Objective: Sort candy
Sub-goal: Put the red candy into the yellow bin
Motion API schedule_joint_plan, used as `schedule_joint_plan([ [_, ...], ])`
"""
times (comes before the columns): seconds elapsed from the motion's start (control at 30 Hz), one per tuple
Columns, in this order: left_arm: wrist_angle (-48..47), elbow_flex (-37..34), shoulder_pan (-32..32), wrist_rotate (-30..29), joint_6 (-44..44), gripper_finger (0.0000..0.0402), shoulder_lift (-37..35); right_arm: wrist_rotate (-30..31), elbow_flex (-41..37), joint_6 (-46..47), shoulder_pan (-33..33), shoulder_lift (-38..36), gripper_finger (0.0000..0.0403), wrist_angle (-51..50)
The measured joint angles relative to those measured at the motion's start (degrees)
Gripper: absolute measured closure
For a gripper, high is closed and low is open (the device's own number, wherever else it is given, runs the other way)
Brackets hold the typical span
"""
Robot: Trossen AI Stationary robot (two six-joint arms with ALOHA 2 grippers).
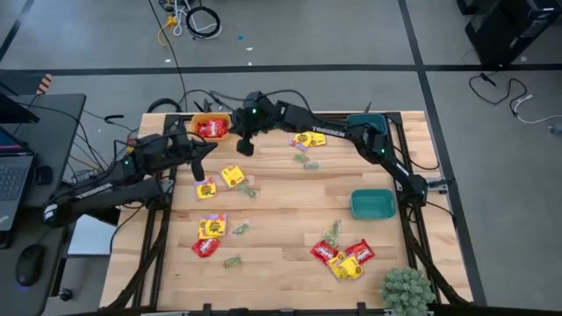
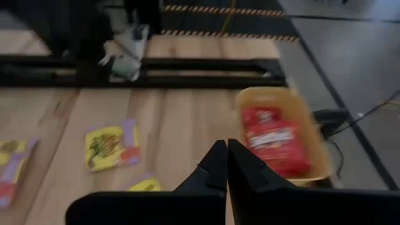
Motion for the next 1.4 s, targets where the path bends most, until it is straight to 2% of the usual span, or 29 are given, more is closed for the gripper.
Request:
schedule_joint_plan([
  [0.2,2.79,0.0,-0.01,0.17,2.35,0.0401,1.31,-0.54,-12.13,0.3,2.53,-3.9,0.0403,11.0],
  [0.4,4.63,0.0,-0.02,3.71,2.91,0.0401,1.31,0.22,-30.55,1.89,4.5,-13.01,0.0403,25.22],
  [0.7,3.64,0.0,-0.82,5.95,2.68,0.0401,3.2,8.86,-55.09,3.35,7.73,-27.7,0.0403,37.89],
  [1.0,2.39,1.8,-8.76,6.25,-3.03,0.0402,10.36,17.6,-77.96,7.93,10.44,-39.65,0.0403,51.6],
  [1.2,-7.53,9.56,-14.63,4.72,-6.68,0.0402,18.32,17.84,-86.11,10.54,10.8,-43.21,0.0403,59.24],
  [1.4,-20.08,17.24,-20.35,3.45,-14.36,0.0402,26.36,17.92,-88.32,10.91,10.95,-43.38,0.0403,62.06],
])
